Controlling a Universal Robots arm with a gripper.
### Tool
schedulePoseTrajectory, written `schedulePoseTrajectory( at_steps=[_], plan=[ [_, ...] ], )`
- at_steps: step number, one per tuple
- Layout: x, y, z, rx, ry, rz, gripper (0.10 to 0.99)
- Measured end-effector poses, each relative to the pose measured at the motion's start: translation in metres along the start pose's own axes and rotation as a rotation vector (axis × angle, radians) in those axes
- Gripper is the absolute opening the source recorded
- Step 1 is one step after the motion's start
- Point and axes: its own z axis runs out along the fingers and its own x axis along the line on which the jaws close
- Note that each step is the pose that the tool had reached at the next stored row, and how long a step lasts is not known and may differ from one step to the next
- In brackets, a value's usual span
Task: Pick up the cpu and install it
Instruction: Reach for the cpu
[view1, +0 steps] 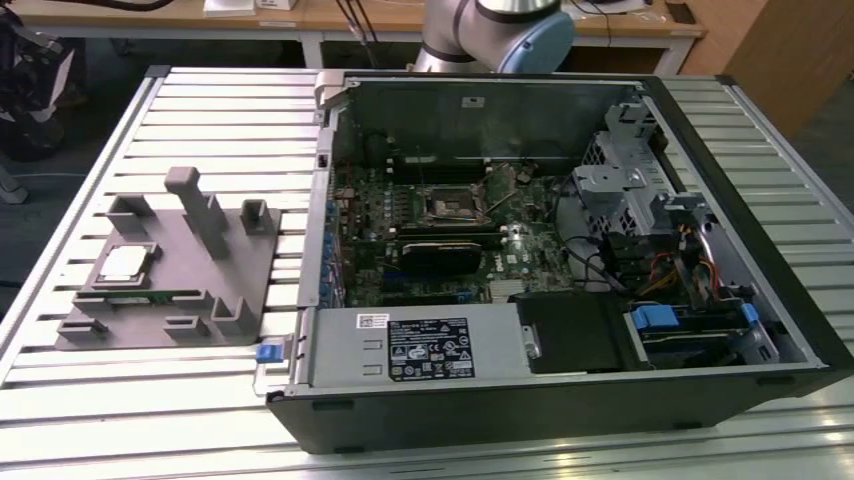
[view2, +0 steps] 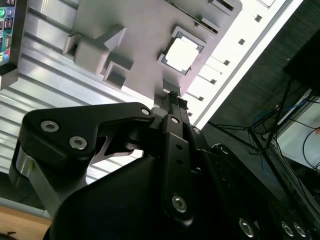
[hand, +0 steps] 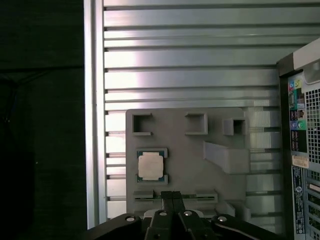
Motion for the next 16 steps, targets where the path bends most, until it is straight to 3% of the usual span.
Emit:
schedulePoseTrajectory(
  at_steps=[7,16],
  plan=[
    [0.0119,-0.0006,0.0019,0.000,0.0020,0.000,0.106],
    [0.0211,-0.0011,0.0040,0.000,0.0044,0.000,0.106]
  ],
)
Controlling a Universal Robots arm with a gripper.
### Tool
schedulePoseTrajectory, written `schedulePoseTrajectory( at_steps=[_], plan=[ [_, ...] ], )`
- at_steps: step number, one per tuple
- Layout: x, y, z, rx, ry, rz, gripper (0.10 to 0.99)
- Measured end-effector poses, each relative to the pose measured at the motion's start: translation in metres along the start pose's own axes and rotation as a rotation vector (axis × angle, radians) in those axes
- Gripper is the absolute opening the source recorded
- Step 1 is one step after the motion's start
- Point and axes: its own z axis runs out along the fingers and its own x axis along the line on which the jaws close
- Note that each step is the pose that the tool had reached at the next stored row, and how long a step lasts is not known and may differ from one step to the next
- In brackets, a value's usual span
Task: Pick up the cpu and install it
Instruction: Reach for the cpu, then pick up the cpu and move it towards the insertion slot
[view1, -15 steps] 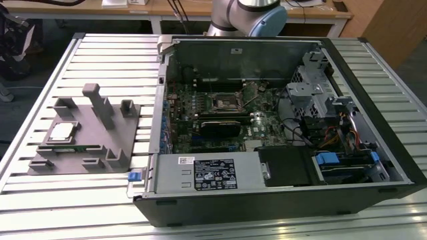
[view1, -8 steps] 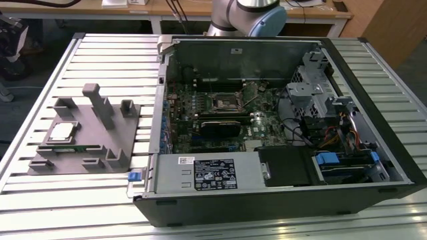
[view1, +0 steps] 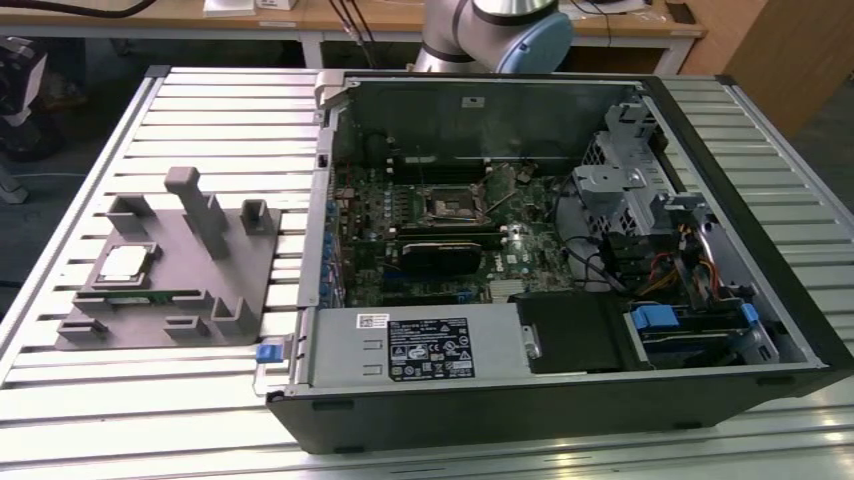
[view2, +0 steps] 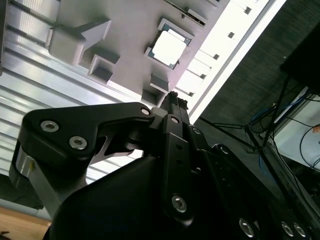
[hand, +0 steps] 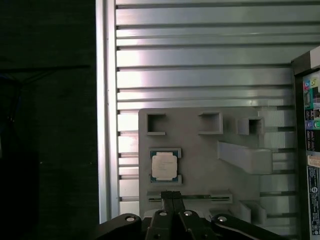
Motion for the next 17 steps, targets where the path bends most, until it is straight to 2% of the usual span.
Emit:
schedulePoseTrajectory(
  at_steps=[3,8,17],
  plan=[
    [0.0013,-0.0001,0.0010,0.000,0.0015,0.000,0.106],
    [0.0015,-0.0001,0.0035,0.001,0.0093,0.001,0.106],
    [0.0015,-0.0004,0.0077,0.004,0.0097,0.000,0.106]
  ],
)
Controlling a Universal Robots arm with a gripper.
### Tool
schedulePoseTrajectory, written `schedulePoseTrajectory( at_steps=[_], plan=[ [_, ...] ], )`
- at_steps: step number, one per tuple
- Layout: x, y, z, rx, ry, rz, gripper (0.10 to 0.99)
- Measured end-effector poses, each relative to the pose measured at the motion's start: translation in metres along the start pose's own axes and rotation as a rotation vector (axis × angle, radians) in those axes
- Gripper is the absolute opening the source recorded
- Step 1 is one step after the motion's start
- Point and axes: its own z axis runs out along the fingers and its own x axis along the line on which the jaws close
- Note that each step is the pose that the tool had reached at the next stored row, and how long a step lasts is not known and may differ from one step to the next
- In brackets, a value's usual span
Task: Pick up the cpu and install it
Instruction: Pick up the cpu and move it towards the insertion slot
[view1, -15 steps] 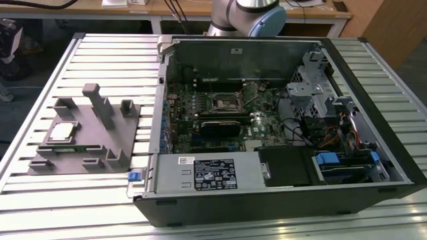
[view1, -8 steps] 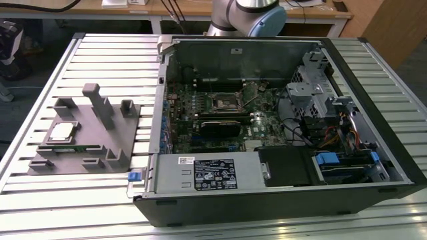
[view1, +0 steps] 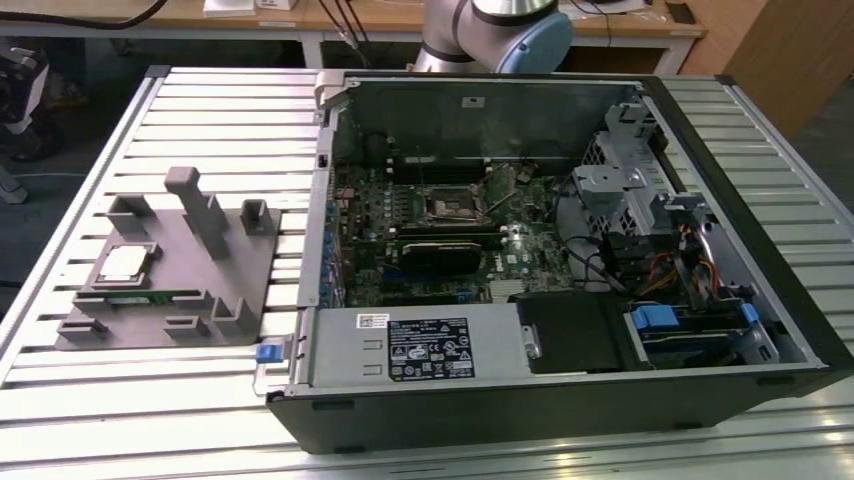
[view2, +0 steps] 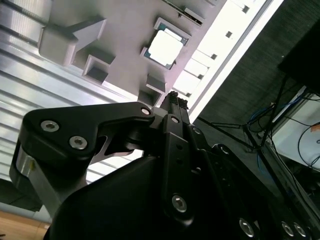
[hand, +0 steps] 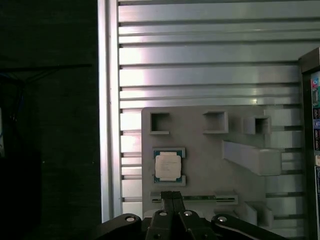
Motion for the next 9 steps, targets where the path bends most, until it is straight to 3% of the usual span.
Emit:
schedulePoseTrajectory(
  at_steps=[9],
  plan=[
    [0.0000,-0.0002,0.0051,0.003,0.0002,0.000,0.106]
  ],
)
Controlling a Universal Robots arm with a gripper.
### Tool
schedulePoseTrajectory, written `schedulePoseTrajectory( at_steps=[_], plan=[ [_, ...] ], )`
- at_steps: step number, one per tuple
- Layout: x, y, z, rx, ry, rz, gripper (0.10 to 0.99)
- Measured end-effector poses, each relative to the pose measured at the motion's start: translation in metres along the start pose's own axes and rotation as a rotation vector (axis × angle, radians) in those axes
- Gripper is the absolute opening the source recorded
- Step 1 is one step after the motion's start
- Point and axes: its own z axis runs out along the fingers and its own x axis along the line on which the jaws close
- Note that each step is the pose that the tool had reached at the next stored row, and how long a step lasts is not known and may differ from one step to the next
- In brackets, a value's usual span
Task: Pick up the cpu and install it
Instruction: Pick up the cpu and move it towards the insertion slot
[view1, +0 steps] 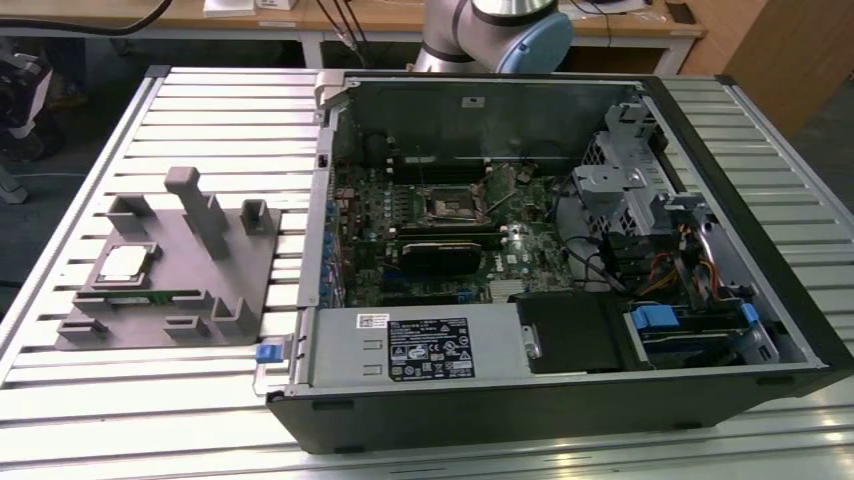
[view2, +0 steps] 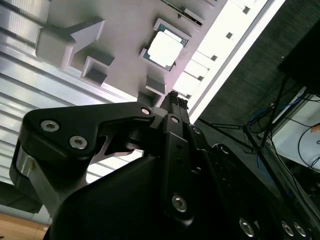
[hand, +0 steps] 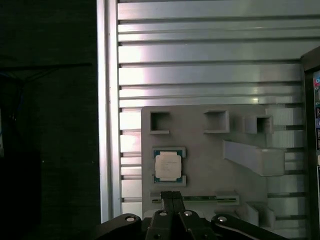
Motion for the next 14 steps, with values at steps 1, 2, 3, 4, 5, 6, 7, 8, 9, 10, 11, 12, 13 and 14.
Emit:
schedulePoseTrajectory(
  at_steps=[1,2,3,4,5,6,7,8,9,10,11,12,13,14],
  plan=[
    [0.0000,0.0000,0.0006,0.001,0.0002,0.000,0.106],
    [0.0000,-0.0001,0.0011,0.001,0.0002,0.000,0.106],
    [0.0000,-0.0001,0.0015,0.002,0.0001,0.000,0.106],
    [0.0000,-0.0001,0.0019,0.003,0.0003,0.000,0.106],
    [0.0000,-0.0001,0.0024,0.004,0.0007,0.000,0.106],
    [0.0000,-0.0001,0.0030,0.004,0.0010,0.000,0.106],
    [0.0000,-0.0001,0.0035,0.005,0.0012,0.000,0.106],
    [0.0000,-0.0002,0.0042,0.005,0.0013,0.000,0.106],
    [0.0000,-0.0002,0.0048,0.006,0.0014,0.000,0.106],
    [0.0000,-0.0002,0.0055,0.007,0.0015,0.000,0.106],
    [0.0000,-0.0002,0.0062,0.008,0.0018,0.000,0.106],
    [0.0000,-0.0002,0.0069,0.010,0.0021,0.000,0.106],
    [0.0000,-0.0003,0.0076,0.011,0.0025,0.000,0.106],
    [0.0000,-0.0003,0.0082,0.012,0.0027,0.000,0.106]
  ],
)
